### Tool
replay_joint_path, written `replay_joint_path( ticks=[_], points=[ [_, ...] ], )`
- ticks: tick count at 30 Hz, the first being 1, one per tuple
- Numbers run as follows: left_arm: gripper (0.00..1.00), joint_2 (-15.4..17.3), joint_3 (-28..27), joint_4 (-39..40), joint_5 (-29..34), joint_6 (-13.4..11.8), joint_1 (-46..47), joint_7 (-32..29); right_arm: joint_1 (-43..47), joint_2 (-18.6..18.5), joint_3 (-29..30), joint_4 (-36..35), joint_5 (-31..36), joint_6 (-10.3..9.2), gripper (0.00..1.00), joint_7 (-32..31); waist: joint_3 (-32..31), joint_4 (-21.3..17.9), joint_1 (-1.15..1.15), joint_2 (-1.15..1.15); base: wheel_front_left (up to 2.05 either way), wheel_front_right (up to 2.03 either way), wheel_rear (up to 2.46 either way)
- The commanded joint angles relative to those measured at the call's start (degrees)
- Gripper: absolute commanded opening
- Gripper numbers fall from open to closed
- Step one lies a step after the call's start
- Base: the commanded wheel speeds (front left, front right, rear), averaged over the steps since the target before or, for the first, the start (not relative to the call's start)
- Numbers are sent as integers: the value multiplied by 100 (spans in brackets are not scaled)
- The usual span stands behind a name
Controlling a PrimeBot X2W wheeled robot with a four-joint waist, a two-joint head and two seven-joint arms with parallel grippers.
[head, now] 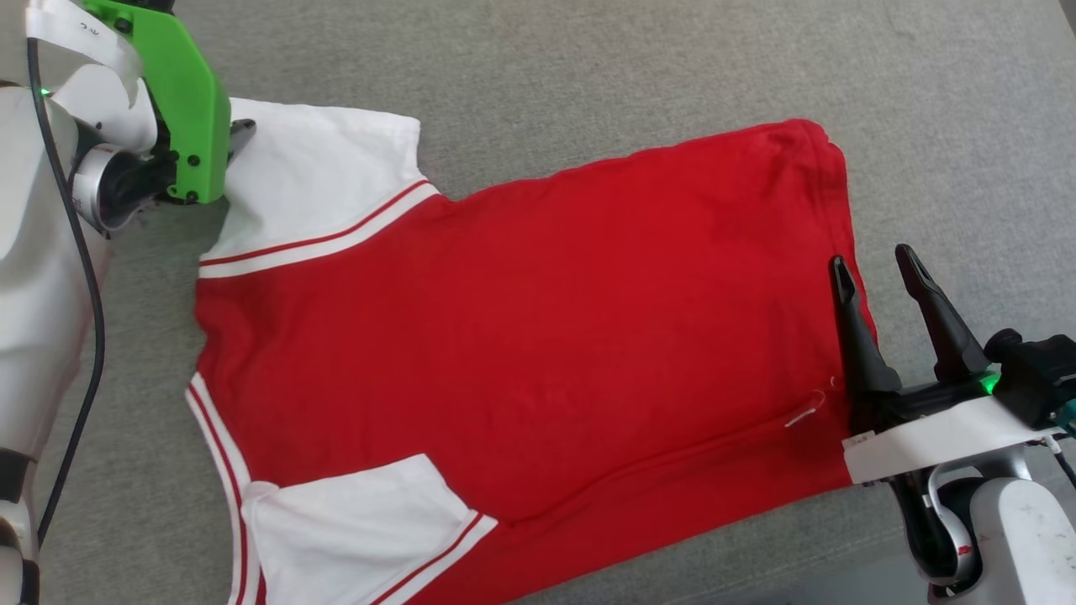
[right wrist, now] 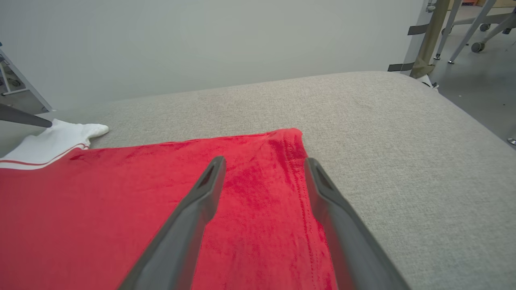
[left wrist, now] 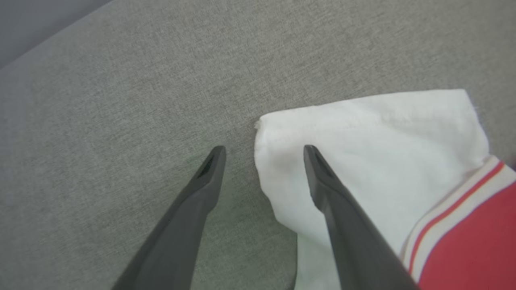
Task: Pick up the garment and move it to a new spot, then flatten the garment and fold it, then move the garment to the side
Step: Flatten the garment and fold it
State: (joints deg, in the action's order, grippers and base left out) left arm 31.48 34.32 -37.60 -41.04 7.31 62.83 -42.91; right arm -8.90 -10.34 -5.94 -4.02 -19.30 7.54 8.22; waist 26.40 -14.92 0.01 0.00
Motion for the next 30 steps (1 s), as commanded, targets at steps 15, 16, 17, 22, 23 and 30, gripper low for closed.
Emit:
replay_joint_path(
  ticks=[15, 16, 17, 22, 23, 30],
  points=[
    [0, -21, 348, -640, -298, 17, 81, -309, -189, 3, -98, 181, -4, -5, 100, 159, 271, -215, -1, 0, 0, 0, 0],
    [0, -37, 340, -638, -310, 17, 76, -246, -194, -5, -97, 178, 2, -5, 100, 149, 253, -202, -1, 0, 0, 0, 0],
    [0, -63, 328, -639, -324, 17, 72, -163, -200, -16, -92, 177, 8, -5, 100, 130, 223, -185, -1, 0, 0, 0, 0],
    [0, -208, 214, -616, -422, 17, 93, 238, -193, -119, -25, 165, 34, -5, 100, -15, 22, -78, -1, 0, 0, 0, 0],
    [0, -245, 173, -607, -457, 16, 95, 339, -186, -159, -8, 165, 50, -5, 100, -79, -49, -44, -1, 0, 0, 0, 0],
    [0, -382, -68, -369, -642, -11, -28, 976, -158, -578, 51, 74, 68, -5, 100, -836, -491, 205, -1, 0, 0, 0, 0]
  ],
)
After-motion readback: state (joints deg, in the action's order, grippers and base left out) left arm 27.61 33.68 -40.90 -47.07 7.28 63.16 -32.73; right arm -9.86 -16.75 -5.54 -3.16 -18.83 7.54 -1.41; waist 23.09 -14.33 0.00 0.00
